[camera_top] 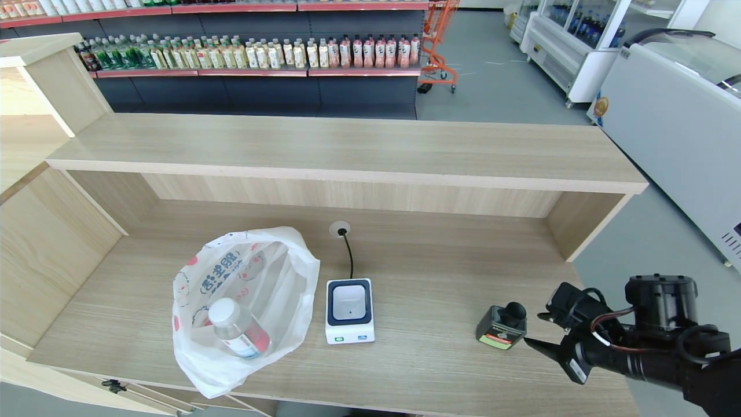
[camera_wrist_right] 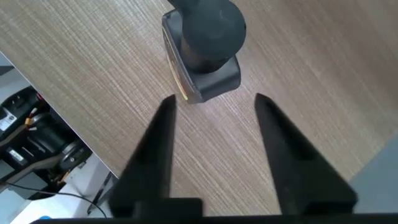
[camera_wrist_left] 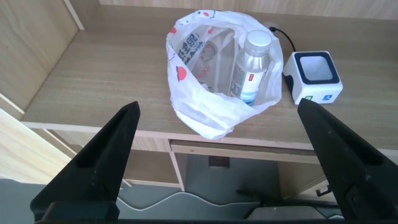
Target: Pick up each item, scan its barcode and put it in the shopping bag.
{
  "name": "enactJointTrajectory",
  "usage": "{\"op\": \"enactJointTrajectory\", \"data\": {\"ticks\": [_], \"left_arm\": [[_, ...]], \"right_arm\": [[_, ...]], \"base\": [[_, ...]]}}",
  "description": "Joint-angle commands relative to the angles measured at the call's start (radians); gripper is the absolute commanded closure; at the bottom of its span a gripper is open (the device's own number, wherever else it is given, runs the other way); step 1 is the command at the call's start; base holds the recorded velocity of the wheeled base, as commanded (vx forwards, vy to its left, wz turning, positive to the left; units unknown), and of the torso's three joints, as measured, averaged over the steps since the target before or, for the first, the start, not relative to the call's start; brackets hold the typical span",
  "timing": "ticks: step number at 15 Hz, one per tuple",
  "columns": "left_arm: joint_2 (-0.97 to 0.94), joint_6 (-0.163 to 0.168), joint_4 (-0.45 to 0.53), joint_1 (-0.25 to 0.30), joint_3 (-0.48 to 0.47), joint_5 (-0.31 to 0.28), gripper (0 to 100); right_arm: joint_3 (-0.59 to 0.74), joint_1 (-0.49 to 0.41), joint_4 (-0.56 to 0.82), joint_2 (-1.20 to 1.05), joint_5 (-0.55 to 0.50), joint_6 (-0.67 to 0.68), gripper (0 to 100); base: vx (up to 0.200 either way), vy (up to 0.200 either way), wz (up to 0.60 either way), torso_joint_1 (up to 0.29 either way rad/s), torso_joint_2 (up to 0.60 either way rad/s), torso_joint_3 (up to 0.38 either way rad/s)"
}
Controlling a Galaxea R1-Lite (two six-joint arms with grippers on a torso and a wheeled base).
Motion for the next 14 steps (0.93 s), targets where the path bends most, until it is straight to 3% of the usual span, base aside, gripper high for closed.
{"op": "enactJointTrajectory", "data": {"ticks": [1, 4, 9, 14], "left_arm": [[0.002, 0.0, 0.0, 0.0, 0.0, 0.0, 0], [0.002, 0.0, 0.0, 0.0, 0.0, 0.0, 0], [0.002, 0.0, 0.0, 0.0, 0.0, 0.0, 0], [0.002, 0.0, 0.0, 0.0, 0.0, 0.0, 0]], "right_arm": [[0.001, -0.003, -0.003, -0.039, 0.002, -0.016, 0], [-0.007, 0.005, -0.014, 0.04, 0.02, -0.058, 0], [-0.044, 0.028, -0.175, 0.223, 0.043, -0.078, 0], [-0.105, 0.06, -0.195, 0.284, 0.117, -0.07, 0]], "base": [[0.0, 0.0, 0.0, 0.0, 0.0, 0.0], [0.0, 0.0, 0.0, 0.0, 0.0, 0.0], [0.0, 0.0, 0.0, 0.0, 0.0, 0.0], [0.0, 0.0, 0.0, 0.0, 0.0, 0.0]]}}
